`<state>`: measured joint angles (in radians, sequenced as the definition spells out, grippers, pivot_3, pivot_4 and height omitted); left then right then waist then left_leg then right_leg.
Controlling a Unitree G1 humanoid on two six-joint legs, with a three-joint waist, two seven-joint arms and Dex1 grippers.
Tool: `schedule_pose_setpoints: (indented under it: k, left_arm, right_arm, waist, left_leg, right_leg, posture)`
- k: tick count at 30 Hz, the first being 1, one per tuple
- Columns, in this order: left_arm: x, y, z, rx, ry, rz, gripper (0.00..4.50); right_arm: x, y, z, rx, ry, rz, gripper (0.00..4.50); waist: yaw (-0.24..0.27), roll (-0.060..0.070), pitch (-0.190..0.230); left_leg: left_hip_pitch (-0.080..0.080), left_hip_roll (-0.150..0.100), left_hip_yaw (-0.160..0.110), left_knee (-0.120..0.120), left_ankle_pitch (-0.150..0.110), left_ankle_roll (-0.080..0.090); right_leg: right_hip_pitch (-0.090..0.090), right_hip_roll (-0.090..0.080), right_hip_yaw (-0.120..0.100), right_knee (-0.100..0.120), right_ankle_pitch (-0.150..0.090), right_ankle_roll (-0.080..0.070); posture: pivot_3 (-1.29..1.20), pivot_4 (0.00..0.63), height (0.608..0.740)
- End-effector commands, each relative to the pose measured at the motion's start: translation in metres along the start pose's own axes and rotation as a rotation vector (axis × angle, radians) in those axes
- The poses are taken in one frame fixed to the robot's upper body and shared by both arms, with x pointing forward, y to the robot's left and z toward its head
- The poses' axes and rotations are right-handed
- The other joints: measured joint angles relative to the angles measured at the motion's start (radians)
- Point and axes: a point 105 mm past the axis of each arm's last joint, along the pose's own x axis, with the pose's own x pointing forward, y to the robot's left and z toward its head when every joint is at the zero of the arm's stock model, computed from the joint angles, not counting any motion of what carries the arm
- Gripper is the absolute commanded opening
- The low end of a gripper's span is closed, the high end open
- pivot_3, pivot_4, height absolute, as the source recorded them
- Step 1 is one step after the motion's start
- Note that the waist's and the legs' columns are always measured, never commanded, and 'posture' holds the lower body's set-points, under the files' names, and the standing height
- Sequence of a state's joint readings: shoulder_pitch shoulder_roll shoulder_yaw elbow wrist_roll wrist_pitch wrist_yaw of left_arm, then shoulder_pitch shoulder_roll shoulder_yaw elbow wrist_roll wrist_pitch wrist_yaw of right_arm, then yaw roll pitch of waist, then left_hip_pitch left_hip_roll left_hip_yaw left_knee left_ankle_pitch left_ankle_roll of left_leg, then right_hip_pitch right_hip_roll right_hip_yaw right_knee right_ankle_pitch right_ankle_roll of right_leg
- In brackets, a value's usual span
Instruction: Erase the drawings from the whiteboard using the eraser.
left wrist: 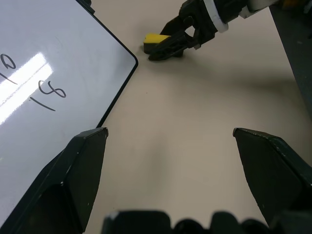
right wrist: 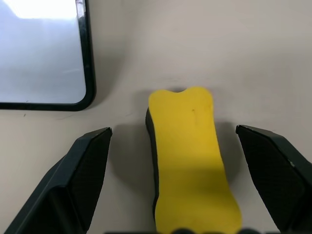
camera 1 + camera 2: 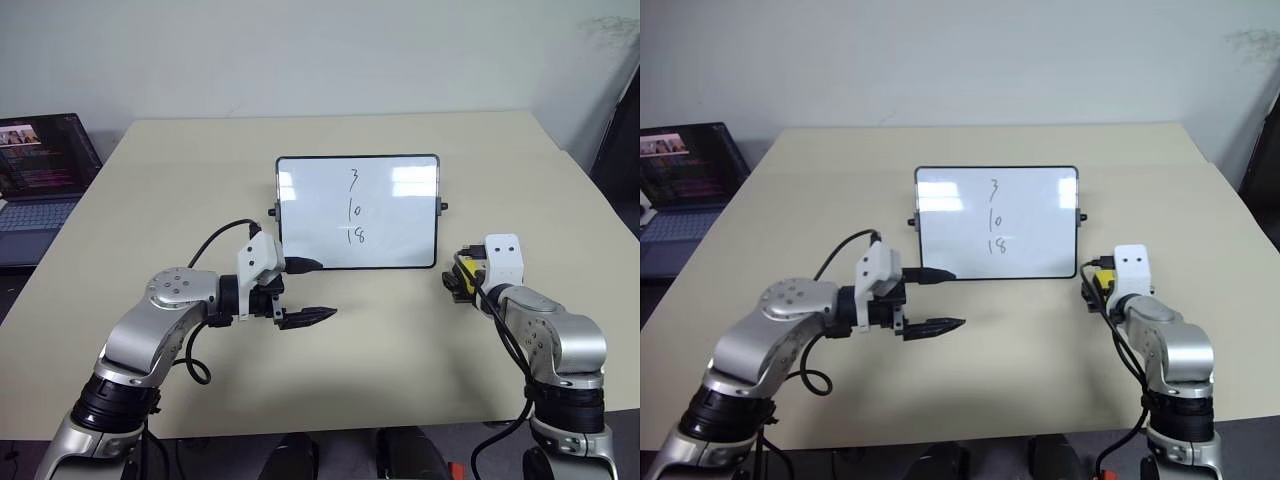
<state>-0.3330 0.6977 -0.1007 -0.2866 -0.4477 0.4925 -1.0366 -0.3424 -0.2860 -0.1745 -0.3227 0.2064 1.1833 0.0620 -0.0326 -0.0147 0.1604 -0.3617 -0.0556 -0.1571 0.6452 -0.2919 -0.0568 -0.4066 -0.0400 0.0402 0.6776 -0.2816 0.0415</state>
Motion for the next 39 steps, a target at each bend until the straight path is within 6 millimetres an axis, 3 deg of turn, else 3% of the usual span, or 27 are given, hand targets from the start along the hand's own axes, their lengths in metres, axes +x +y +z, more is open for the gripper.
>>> schedule_pose_setpoints:
  k: [1,13,39]
  left_arm:
    - [-0.002,0.0,0.015,0.06,-0.03,0.001,4.5]
    - [-0.003,0.001,0.014,0.056,-0.027,0.008,4.5]
    - [-0.003,0.0,0.014,0.061,-0.022,0.003,4.5]
  right_arm:
    - [0.0,-0.005,0.015,0.007,-0.061,-0.022,4.46]
    - [0.006,-0.009,0.021,0.006,-0.071,-0.032,4.46]
    - [-0.002,-0.001,0.027,0.074,-0.07,-0.002,4.46]
  waist:
    - [0.0,0.0,0.0]
    - [0.0,0.0,0.0]
    - [-0.001,0.0,0.0]
  left_leg:
    - [0.0,0.0,0.0,0.0,0.0,0.0]
    - [0.0,0.0,0.0,0.0,0.0,0.0]
    - [0.0,0.0,0.0,0.0,0.0,0.0]
  right_leg:
    - [0.0,0.0,0.0,0.0,0.0,0.0]
    - [0.0,0.0,0.0,0.0,0.0,0.0]
    - [0.0,0.0,0.0,0.0,0.0,0.0]
  posture:
    - [0.0,0.15,0.74]
    - [0.0,0.15,0.74]
    - [0.0,0.15,0.74]
